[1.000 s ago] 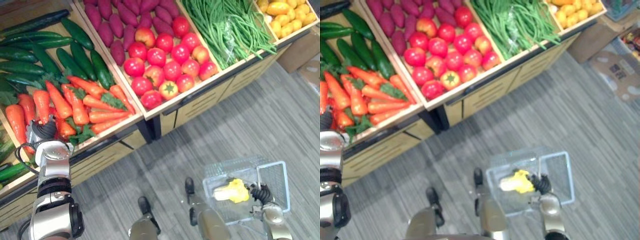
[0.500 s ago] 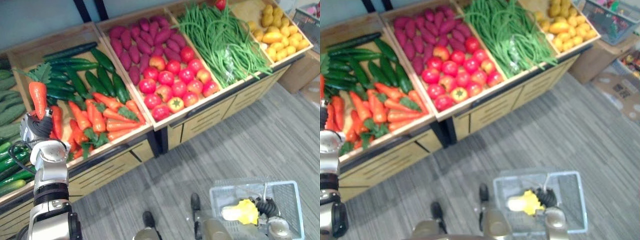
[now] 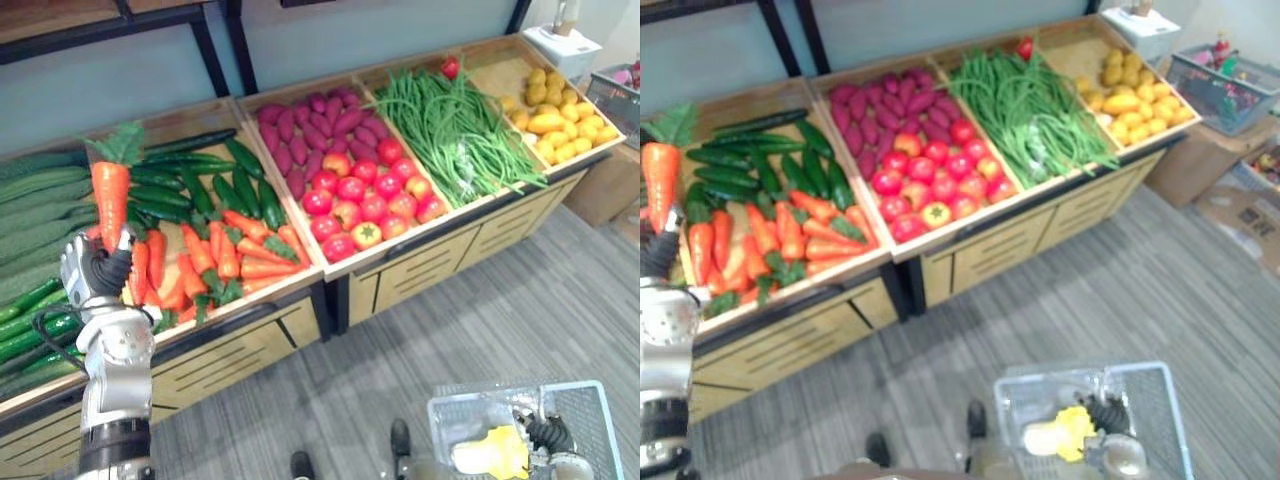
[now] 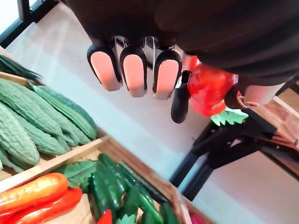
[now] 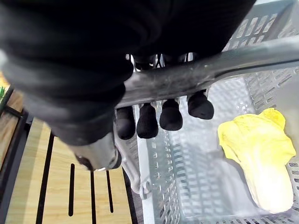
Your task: Pick vegetable in the basket
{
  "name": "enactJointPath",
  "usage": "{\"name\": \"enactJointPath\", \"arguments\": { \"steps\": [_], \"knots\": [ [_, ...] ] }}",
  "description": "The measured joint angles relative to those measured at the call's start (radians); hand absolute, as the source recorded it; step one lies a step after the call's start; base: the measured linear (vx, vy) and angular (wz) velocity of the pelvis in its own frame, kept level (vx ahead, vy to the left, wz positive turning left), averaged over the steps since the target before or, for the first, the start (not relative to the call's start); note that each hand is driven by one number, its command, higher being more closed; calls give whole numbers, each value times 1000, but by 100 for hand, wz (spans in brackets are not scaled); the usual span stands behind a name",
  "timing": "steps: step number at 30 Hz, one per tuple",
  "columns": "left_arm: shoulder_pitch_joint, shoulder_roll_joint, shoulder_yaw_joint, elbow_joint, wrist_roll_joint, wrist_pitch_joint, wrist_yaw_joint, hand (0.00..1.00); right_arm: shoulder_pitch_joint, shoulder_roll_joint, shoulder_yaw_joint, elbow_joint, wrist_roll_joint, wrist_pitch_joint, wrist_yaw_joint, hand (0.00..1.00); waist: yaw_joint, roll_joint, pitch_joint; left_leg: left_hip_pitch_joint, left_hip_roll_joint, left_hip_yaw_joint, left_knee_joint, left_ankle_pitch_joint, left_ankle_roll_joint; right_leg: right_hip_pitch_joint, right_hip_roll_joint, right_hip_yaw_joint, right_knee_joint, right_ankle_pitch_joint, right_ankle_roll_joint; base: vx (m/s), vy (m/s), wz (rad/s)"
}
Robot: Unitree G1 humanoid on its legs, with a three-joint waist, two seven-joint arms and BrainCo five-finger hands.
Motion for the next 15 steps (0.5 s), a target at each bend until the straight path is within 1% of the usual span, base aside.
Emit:
{"name": "enactJointPath", "arguments": {
  "steps": [2,6,7,8,11,12,14,15],
  "knots": [
    [15,-33,-4,-33,0,-2,-7,100,2,0,-8,-4,0,7,1,100,2,4,-16,-2,-1,-12,-1,-3,-1,6,-2,-1,-8,0,2,15,-2,8],
    [101,-101,-73,-159,0,-36,-22,100,3,0,-11,-43,-1,11,5,100,0,13,-27,-1,-1,-15,-1,-10,-7,8,-5,-1,-9,-3,7,2,-1,1],
    [123,-107,-91,-187,0,-51,-36,100,5,0,-13,-51,-1,10,6,100,-1,13,-27,0,-1,-14,-1,-10,-7,8,-4,0,-9,-3,7,0,0,0],
    [128,-107,-103,-198,0,-53,-44,100,5,0,-14,-58,-1,10,7,100,-1,14,-28,1,-1,-14,-1,-10,-7,9,-3,1,-9,-3,7,0,0,0],
    [162,-123,-139,-244,-1,-82,-64,100,9,-2,-20,-86,-1,10,8,100,-3,19,-35,4,-1,-10,2,-10,-6,11,0,4,-9,-2,6,7,-7,-3],
    [164,-138,-164,-261,-3,-90,-75,100,8,-6,-21,-86,-1,10,13,100,-1,20,-37,5,0,-10,4,-10,-6,14,0,5,-9,0,3,3,-5,-4],
    [182,-140,-205,-293,-8,-111,-97,100,7,-7,-21,-89,-1,10,27,100,-2,20,-37,9,2,-4,5,-13,-6,16,1,11,-7,-1,4,-5,-3,-9],
    [196,-140,-235,-312,-10,-124,-108,100,6,-7,-21,-95,-1,10,29,100,-1,19,-37,12,5,5,25,-26,-8,17,0,21,-5,-3,8,13,1,-18]
  ]
}}
